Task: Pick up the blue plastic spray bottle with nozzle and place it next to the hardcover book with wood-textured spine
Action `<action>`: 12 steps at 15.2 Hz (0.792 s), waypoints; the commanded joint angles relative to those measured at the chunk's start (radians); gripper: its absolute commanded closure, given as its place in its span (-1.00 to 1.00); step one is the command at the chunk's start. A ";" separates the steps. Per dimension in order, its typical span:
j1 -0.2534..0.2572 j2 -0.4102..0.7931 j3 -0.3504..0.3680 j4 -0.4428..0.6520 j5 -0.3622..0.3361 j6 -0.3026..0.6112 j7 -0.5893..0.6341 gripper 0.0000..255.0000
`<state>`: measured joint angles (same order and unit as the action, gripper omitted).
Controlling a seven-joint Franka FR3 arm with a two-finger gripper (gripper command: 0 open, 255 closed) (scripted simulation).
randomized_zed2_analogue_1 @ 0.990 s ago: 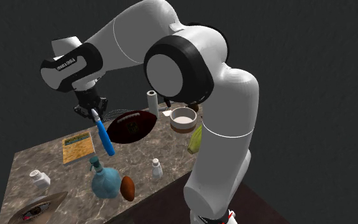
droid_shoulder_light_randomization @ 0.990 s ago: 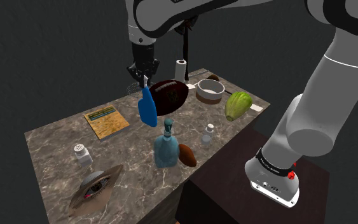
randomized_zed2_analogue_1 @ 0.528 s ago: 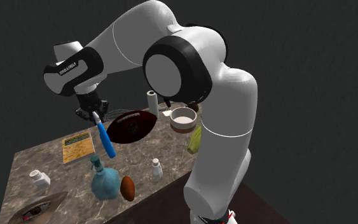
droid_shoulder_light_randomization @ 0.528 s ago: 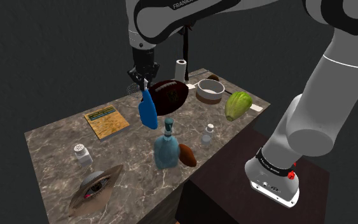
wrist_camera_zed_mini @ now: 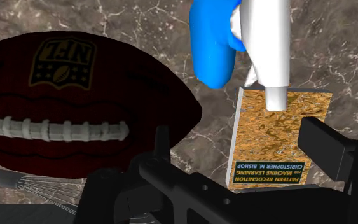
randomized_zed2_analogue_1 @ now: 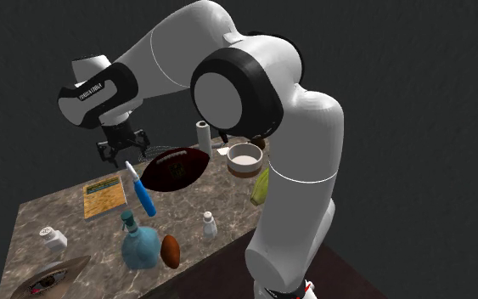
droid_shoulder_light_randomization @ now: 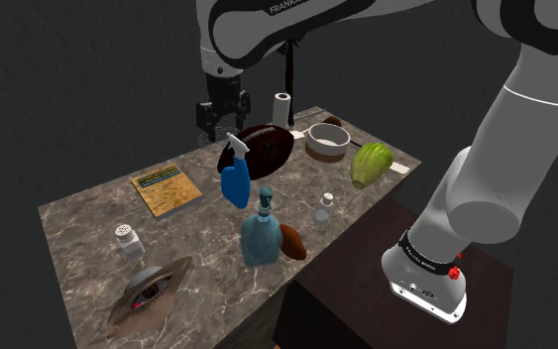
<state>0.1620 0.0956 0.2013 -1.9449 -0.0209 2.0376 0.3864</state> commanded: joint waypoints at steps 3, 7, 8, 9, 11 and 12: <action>-0.001 -0.018 0.000 0.046 0.005 -0.064 -0.003 -1.00; -0.001 -0.030 0.000 0.092 0.007 -0.121 -0.005 -1.00; -0.001 -0.030 0.000 0.092 0.007 -0.122 -0.005 -1.00; -0.001 -0.030 0.000 0.092 0.007 -0.122 -0.005 -1.00; -0.001 -0.030 0.000 0.092 0.007 -0.122 -0.005 -1.00; -0.001 -0.030 0.000 0.092 0.007 -0.122 -0.005 -1.00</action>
<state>0.1609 0.0652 0.2015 -1.8534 -0.0134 1.9164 0.3811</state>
